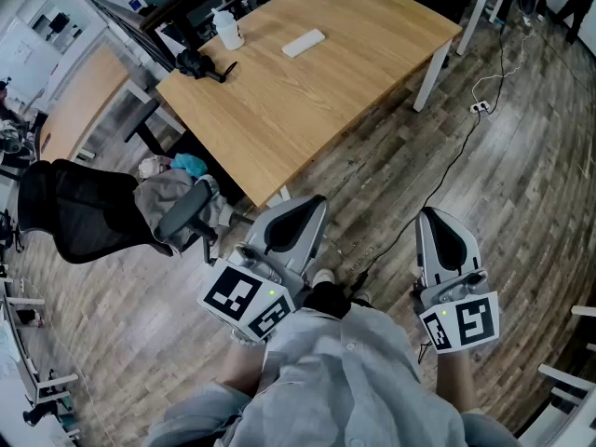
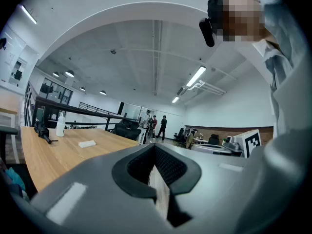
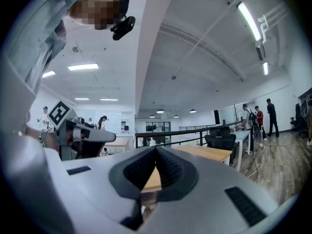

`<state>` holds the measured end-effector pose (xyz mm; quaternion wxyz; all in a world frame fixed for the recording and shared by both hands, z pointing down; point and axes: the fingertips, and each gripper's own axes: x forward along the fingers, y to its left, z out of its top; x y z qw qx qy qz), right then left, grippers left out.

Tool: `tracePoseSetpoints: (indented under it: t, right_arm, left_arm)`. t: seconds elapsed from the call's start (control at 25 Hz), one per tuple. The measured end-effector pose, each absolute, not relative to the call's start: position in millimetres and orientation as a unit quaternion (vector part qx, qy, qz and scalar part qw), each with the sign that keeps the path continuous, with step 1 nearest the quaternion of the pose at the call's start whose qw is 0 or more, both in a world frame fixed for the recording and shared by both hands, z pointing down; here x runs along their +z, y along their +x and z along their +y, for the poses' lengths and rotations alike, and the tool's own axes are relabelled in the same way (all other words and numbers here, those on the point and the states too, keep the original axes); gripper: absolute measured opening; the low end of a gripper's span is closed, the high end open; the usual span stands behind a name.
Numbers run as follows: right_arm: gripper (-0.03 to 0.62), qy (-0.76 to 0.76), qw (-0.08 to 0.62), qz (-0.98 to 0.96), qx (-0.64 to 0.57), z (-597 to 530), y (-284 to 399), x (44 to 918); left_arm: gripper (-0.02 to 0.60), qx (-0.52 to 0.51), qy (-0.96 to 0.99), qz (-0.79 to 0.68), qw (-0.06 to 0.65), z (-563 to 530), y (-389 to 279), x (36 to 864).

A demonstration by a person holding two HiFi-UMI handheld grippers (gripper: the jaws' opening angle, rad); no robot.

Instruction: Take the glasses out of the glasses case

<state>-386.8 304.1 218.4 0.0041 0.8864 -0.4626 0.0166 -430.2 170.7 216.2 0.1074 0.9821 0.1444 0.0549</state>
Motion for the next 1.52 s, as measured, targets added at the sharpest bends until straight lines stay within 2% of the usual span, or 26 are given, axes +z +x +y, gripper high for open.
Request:
tracePoseSetpoints:
  t: [0.56,0.8,1.52]
  right_arm:
    - [0.002,0.885,0.002,-0.466,0.014,316.2,-382.6,218.9]
    - [0.002,0.895,-0.026,-0.445,0.018,341.7,-378.0,221.3]
    - [0.002,0.916,-0.008,-0.402,0.007,421.2,-386.0,222.6]
  left_arm:
    - [0.005,0.056,0.982,0.144,0.105,185.4,-425.7,216.7]
    - [0.005,0.056,0.981,0.151,0.104,201.4,-424.0,217.6]
    - [0.005,0.039,0.971,0.214,0.103,282.2,-419.3,216.5]
